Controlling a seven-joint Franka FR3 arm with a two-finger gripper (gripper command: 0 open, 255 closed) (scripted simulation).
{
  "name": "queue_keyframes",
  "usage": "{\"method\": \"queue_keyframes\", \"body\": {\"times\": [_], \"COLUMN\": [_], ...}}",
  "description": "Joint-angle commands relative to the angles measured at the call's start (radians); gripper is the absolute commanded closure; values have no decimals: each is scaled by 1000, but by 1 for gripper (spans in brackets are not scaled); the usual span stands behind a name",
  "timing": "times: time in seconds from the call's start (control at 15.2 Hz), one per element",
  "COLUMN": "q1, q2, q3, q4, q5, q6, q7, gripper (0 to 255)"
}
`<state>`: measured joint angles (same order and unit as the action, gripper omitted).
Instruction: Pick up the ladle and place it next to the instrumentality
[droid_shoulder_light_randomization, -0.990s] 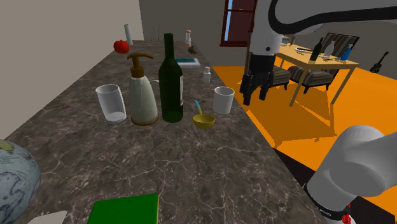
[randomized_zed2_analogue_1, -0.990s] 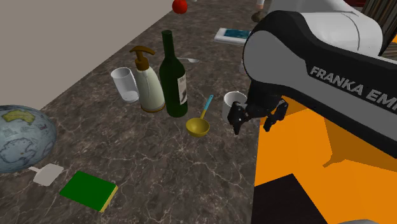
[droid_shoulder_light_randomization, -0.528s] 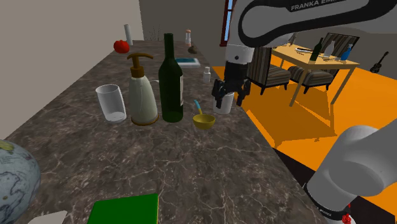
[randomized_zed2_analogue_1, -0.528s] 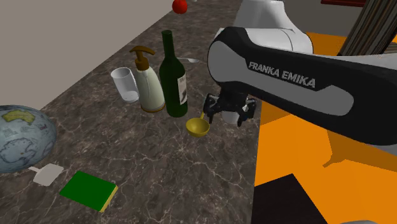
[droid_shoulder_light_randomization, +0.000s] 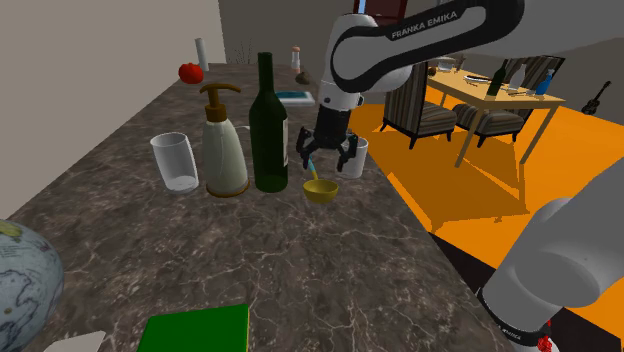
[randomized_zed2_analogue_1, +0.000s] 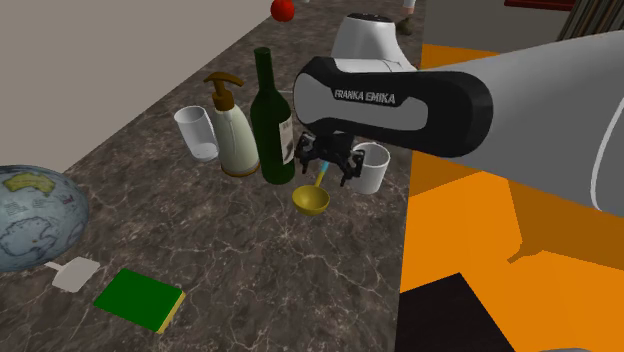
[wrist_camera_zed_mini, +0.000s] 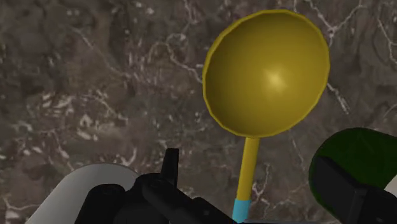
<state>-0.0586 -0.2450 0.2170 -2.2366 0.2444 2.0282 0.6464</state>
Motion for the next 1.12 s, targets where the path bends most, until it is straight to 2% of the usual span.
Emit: {"method": "queue_keyframes", "body": {"times": [0.0, 0.46, 0.92, 0.99, 1.06], "q1": [-2, 5, 5, 5, 5], "q2": [43, 79, 79, 80, 80], "q3": [9, 22, 22, 22, 22], "q4": [17, -35, -35, -35, -35], "q5": [-1, 4, 4, 4, 4], "q6": [37, 127, 127, 127, 127], "q7": [33, 32, 32, 32, 33], "gripper": [0, 0, 0, 255, 255]}}
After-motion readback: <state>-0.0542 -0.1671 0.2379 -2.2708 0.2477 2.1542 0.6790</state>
